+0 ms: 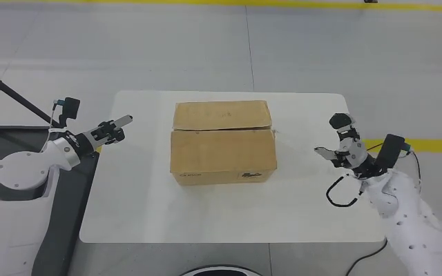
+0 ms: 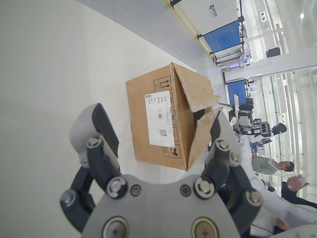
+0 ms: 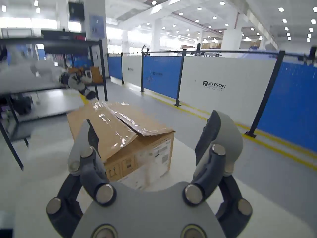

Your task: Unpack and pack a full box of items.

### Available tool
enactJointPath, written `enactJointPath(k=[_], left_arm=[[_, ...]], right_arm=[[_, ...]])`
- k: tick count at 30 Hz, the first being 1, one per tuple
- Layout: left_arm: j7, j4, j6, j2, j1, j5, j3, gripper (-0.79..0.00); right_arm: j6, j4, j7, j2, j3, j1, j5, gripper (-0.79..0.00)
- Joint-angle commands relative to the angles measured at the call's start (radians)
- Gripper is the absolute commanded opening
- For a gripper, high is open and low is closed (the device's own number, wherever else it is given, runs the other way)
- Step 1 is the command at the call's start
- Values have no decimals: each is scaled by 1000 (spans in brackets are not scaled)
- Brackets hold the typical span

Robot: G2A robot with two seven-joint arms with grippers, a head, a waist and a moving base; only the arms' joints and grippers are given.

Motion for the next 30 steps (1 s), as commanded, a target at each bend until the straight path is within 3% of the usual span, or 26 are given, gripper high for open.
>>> enactJointPath(k=[1,6,11,21,24,28,29,30], left_arm=[[0,0,0,0,0,0,0,0],[0,0,0,0,0,0,0,0],[0,0,0,0,0,0,0,0],[0,0,0,0,0,0,0,0],[0,0,0,0,0,0,0,0],[0,0,0,0,0,0,0,0],[0,0,0,0,0,0,0,0],[0,0,0,0,0,0,0,0]], right_arm=[[9,-17,113,1,-4,-42,272,0],[203,-122,427,13,8,-158,765,0],[454,-242,700,29,85,-244,1091,0],[479,-253,712,28,94,-254,1139,0],[537,-266,743,18,92,-280,1375,0],[585,-281,782,12,110,-318,1517,0],[646,-306,754,4,100,-328,1666,0],[649,-316,764,1,99,-338,1693,0]])
